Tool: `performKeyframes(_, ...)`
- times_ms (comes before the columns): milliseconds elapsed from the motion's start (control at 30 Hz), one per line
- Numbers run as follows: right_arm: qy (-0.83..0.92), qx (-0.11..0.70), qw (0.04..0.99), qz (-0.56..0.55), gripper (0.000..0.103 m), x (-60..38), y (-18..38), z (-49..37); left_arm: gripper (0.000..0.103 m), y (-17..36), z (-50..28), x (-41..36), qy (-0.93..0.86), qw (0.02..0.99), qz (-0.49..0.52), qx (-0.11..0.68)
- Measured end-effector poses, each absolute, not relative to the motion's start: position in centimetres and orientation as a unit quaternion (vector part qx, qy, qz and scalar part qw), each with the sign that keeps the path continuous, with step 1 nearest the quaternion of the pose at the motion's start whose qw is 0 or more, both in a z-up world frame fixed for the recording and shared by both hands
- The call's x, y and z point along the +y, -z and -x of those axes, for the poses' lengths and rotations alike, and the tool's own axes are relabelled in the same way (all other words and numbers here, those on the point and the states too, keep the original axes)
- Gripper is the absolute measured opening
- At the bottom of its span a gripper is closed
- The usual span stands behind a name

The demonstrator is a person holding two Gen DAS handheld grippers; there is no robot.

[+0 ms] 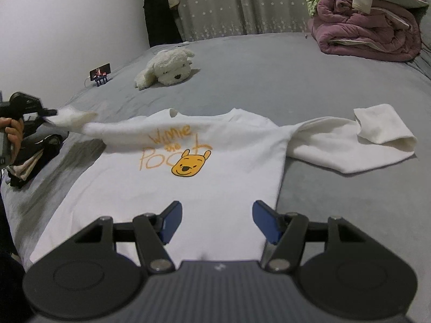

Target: Fold clothes

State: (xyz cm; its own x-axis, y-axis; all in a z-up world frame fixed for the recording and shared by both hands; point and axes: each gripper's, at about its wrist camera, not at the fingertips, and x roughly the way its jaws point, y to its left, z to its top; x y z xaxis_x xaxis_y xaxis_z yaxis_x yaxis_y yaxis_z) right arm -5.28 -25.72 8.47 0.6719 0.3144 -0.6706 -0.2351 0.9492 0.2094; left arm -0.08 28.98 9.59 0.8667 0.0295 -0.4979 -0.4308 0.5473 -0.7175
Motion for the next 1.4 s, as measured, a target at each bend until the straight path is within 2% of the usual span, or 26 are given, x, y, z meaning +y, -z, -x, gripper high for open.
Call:
performKeyframes(133, -0.152, 0.375, 0.913, -0.05, 0.06, -25.8, -8.4, 5.0, 0.006, -10.2, 0.6, 29.2, -0.119, 0.857, 0.457, 0.206)
performKeyframes(167, -0.152, 0.376, 0.913, -0.049, 0.06, -25.8, -8.3, 4.9, 0.01, -10.4, 0.7, 29.1, -0.113, 0.859, 0.457, 0.201)
performKeyframes(233, -0.152, 0.378, 0.912, -0.047, 0.061, -25.7, -8.2, 4.8, 0.03, -9.9, 0.6, 29.3, -0.097, 0.847, 0.484, 0.2)
performKeyframes(267, -0.152, 0.38, 0.911, -0.045, 0.061, -25.6, -8.1, 4.8, 0.046, -9.5, 0.6, 29.5, -0.091, 0.839, 0.498, 0.199)
performKeyframes(300, -0.152, 0.381, 0.911, -0.043, 0.061, -25.5, -8.1, 4.8, 0.052, -8.9, 0.6, 29.9, -0.088, 0.825, 0.52, 0.201)
performKeyframes(433, -0.149, 0.381, 0.911, -0.042, 0.061, -25.8, -8.0, 4.8, 0.052, -6.4, 1.4, 32.2, -0.086, 0.75, 0.631, 0.178)
performKeyframes(567, -0.144, 0.379, 0.913, -0.046, 0.062, -26.2, -8.2, 4.6, 0.052, -5.8, 2.4, 32.7, -0.067, 0.72, 0.681, 0.117)
performKeyframes(700, -0.147, 0.379, 0.913, -0.042, 0.063, -26.1, -8.1, 4.5, 0.061, -4.9, 2.4, 32.6, -0.022, 0.69, 0.72, 0.073)
performKeyframes(833, -0.144, 0.38, 0.913, -0.032, 0.063, -26.0, -7.9, 4.4, 0.066, -3.5, 2.8, 33.2, -0.046, 0.648, 0.758, 0.055)
performKeyframes(1100, -0.14, 0.378, 0.915, -0.031, 0.065, -26.1, -7.9, 4.2, 0.066, -7.9, 1.7, 32.0, -0.119, 0.764, 0.625, 0.103)
performKeyframes(1167, -0.141, 0.376, 0.915, -0.029, 0.066, -26.2, -7.9, 4.2, 0.066, -8.6, 2.3, 32.2, -0.124, 0.777, 0.613, 0.073)
performKeyframes(1400, -0.139, 0.374, 0.916, -0.033, 0.067, -26.8, -8.0, 4.2, 0.066, -5.6, 3.6, 34.3, -0.119, 0.707, 0.697, 0.02)
